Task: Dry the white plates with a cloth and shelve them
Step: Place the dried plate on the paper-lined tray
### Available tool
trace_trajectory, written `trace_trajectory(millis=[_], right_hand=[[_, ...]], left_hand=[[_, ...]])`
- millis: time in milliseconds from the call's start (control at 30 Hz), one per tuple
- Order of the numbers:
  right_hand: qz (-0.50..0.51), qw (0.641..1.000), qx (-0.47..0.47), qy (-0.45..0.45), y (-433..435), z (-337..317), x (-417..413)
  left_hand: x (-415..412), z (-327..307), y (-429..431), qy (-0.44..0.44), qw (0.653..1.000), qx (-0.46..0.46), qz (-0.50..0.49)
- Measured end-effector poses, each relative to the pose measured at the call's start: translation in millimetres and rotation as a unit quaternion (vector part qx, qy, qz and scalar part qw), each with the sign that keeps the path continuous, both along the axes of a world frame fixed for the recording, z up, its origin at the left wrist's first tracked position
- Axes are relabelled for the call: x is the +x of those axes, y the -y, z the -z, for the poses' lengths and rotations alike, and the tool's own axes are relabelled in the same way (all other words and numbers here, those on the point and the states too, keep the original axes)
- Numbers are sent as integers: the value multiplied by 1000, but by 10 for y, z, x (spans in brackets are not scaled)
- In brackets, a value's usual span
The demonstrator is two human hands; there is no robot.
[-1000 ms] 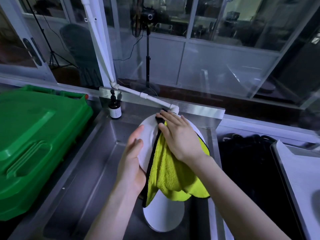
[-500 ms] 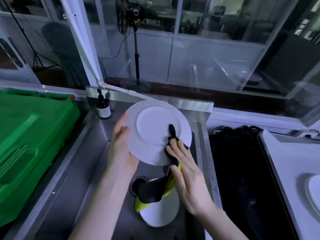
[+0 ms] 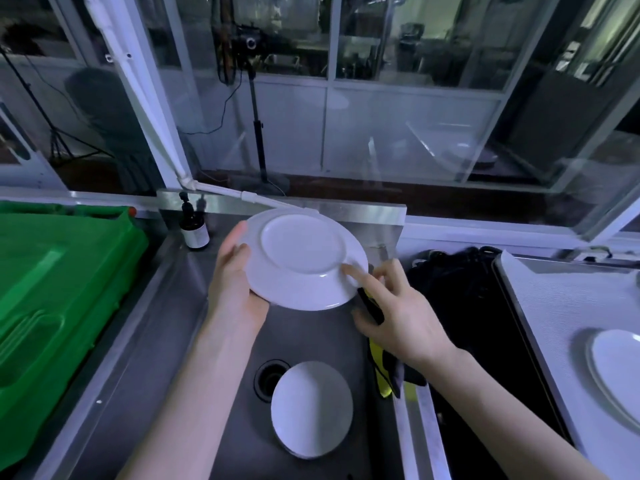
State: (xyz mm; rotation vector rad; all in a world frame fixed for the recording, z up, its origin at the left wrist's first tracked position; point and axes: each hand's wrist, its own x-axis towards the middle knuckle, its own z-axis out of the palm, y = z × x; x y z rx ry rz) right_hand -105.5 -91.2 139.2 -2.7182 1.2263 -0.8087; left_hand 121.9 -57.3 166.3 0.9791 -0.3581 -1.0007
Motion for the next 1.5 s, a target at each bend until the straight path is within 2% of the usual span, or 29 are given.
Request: trace_trajectory(millis=[200,333,400,500,567,667,733,833,967,1200,1500], right_hand=[[26,978,-190,81,-3,-55,160],[1,968,-222,118,28,-181,174],[11,974,-186,129,49,-244,178],[55,979,-93,174,75,-309,171],[96,970,-27,221,103,-338,136],[140,942,61,299,124,-374,-9],[147,911,151,354,128,-379,-142],[153,864,246,412,86,-401,-346],[178,828,258,465,21,-482,-710],[193,859,193,433,-197,-575,-1670],[309,852,186,379,-561,-647,-3016]], left_hand=[[-33,-61,-17,-38,999,39,6],[-17,-129,-11,-70,997,40,11],[0,-173,-8,-78,995,51,42],[60,-203,11,-8,992,66,107],[92,-167,11,106,983,81,128],[116,2,-5,291,948,111,73],[39,102,-6,340,931,115,66],[-164,164,56,322,941,80,62],[-479,137,209,287,952,78,79],[-1380,54,504,188,964,100,161],[-2788,-45,769,193,927,115,302]])
